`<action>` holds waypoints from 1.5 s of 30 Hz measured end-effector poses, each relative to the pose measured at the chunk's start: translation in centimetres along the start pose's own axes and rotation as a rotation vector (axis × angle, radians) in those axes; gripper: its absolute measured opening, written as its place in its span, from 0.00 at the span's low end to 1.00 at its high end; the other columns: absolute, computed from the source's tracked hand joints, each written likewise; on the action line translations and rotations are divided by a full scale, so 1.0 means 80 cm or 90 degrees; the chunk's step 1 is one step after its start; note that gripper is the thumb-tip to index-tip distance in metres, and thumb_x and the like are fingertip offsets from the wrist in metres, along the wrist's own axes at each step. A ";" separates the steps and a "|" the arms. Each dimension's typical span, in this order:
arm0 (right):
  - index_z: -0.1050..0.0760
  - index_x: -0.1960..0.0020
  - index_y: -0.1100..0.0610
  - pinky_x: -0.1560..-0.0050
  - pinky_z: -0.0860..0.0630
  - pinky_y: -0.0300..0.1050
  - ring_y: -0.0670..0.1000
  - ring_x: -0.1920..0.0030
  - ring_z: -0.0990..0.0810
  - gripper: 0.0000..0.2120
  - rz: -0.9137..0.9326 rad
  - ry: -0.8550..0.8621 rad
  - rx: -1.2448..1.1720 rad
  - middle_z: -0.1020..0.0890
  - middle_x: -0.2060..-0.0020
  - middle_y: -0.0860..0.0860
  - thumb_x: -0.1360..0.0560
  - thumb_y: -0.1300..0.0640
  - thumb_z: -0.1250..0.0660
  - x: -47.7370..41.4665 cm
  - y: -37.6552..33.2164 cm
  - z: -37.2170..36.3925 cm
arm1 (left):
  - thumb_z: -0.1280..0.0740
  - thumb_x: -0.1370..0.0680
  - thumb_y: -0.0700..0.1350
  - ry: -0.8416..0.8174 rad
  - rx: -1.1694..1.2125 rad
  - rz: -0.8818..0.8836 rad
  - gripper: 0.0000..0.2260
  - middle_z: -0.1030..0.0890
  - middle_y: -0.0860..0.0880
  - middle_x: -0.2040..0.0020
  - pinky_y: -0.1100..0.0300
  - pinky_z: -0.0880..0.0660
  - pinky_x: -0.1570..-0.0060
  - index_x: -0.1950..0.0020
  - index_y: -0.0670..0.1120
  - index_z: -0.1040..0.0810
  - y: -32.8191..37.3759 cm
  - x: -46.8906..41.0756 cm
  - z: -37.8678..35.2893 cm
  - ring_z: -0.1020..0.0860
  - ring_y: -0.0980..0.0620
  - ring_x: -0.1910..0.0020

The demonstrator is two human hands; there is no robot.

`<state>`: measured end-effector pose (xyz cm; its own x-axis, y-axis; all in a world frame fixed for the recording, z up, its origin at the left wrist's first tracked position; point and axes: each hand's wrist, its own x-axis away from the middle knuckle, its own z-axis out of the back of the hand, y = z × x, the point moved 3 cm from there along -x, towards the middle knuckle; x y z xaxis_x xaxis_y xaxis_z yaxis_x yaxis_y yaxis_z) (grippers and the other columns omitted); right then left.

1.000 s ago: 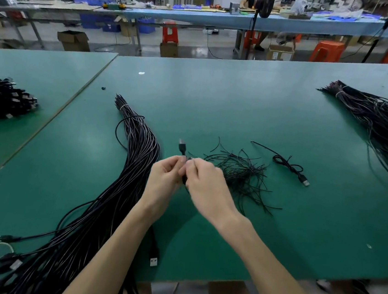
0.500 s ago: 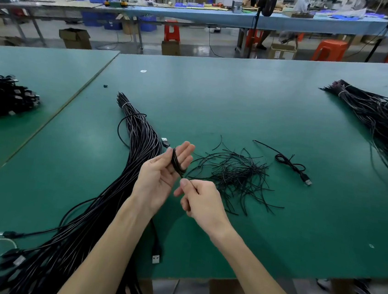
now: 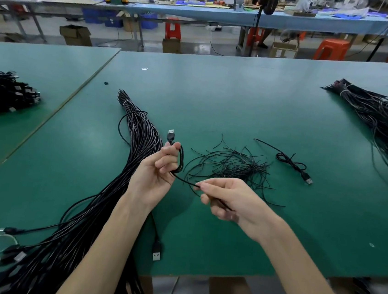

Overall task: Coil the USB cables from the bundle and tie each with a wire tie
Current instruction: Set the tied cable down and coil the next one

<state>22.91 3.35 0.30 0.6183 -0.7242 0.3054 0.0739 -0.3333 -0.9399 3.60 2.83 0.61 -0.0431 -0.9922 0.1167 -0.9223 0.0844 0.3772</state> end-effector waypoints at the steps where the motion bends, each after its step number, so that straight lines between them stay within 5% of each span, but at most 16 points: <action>1: 0.16 0.43 0.57 0.76 0.32 0.34 0.46 0.72 0.25 0.09 0.005 -0.008 -0.017 0.14 0.55 0.55 0.20 0.55 0.28 0.003 -0.004 0.006 | 0.39 0.20 0.38 -0.010 -0.019 0.007 0.06 0.25 0.54 0.65 0.65 0.31 0.77 0.48 0.37 0.24 -0.001 0.002 -0.002 0.31 0.59 0.78; 7: 0.16 0.41 0.61 0.69 0.24 0.34 0.47 0.61 0.17 0.10 0.074 -0.046 -0.188 0.16 0.41 0.62 0.20 0.58 0.30 0.016 -0.020 0.032 | 0.40 0.17 0.40 -0.089 -0.201 0.057 0.06 0.27 0.55 0.69 0.67 0.33 0.77 0.46 0.38 0.26 -0.009 0.006 -0.008 0.32 0.60 0.79; 14: 0.17 0.53 0.60 0.73 0.29 0.35 0.46 0.69 0.21 0.12 0.177 0.210 -0.308 0.16 0.64 0.53 0.19 0.52 0.32 0.008 -0.011 0.016 | 0.41 0.15 0.40 -0.161 -0.305 0.102 0.10 0.27 0.53 0.67 0.66 0.28 0.69 0.48 0.40 0.22 -0.023 0.007 -0.006 0.31 0.60 0.75; 22: 0.19 0.56 0.59 0.73 0.30 0.36 0.47 0.72 0.25 0.14 0.172 0.291 -0.317 0.20 0.68 0.51 0.18 0.50 0.33 0.006 -0.006 0.011 | 0.38 0.20 0.38 -0.153 -0.196 -0.022 0.04 0.28 0.54 0.67 0.61 0.23 0.61 0.47 0.41 0.25 -0.010 0.003 -0.004 0.27 0.57 0.71; 29: 0.18 0.57 0.59 0.73 0.33 0.38 0.47 0.74 0.26 0.14 0.247 0.329 0.042 0.20 0.71 0.51 0.18 0.51 0.32 -0.001 -0.039 0.009 | 0.37 0.15 0.44 -0.221 -0.498 0.106 0.11 0.22 0.49 0.63 0.60 0.23 0.60 0.48 0.40 0.18 -0.044 0.002 -0.001 0.24 0.53 0.67; 33: 0.19 0.56 0.55 0.66 0.28 0.33 0.42 0.74 0.26 0.12 0.326 0.402 0.257 0.21 0.72 0.45 0.17 0.54 0.34 -0.004 -0.047 -0.006 | 0.36 0.16 0.45 -0.201 -0.497 0.082 0.11 0.20 0.47 0.61 0.59 0.22 0.56 0.49 0.39 0.19 -0.043 0.000 0.000 0.21 0.50 0.64; 36: 0.19 0.50 0.63 0.69 0.26 0.32 0.42 0.74 0.25 0.10 0.350 0.368 0.220 0.23 0.68 0.44 0.16 0.57 0.34 -0.007 -0.043 -0.020 | 0.38 0.15 0.44 -0.184 -0.484 0.067 0.12 0.17 0.44 0.57 0.57 0.20 0.53 0.46 0.38 0.18 -0.043 0.000 0.001 0.18 0.48 0.60; 38: 0.21 0.40 0.64 0.67 0.21 0.41 0.46 0.67 0.22 0.13 0.359 0.335 0.287 0.25 0.61 0.43 0.16 0.56 0.34 -0.009 -0.037 -0.033 | 0.37 0.16 0.44 -0.167 -0.500 0.046 0.12 0.16 0.42 0.54 0.56 0.19 0.52 0.44 0.37 0.17 -0.044 -0.001 0.002 0.17 0.49 0.59; 40: 0.23 0.31 0.60 0.57 0.20 0.48 0.50 0.55 0.24 0.17 0.401 0.396 0.576 0.28 0.53 0.46 0.16 0.54 0.35 -0.010 -0.029 -0.039 | 0.34 0.18 0.45 -0.141 -0.521 0.022 0.12 0.17 0.43 0.57 0.58 0.20 0.54 0.45 0.38 0.16 -0.043 -0.001 0.003 0.19 0.51 0.61; 45: 0.25 0.27 0.57 0.43 0.26 0.52 0.54 0.43 0.31 0.21 0.492 0.505 0.805 0.25 0.44 0.53 0.18 0.53 0.36 -0.007 -0.007 -0.047 | 0.34 0.19 0.44 -0.094 -0.490 0.000 0.14 0.15 0.39 0.48 0.60 0.20 0.53 0.41 0.36 0.16 -0.037 -0.002 0.005 0.17 0.50 0.56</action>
<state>19.58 1.62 1.22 0.3171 -0.7099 -0.6289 0.7447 0.5970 -0.2983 6.21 2.70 -0.89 -0.1436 -0.9895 0.0131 -0.3988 0.0700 0.9144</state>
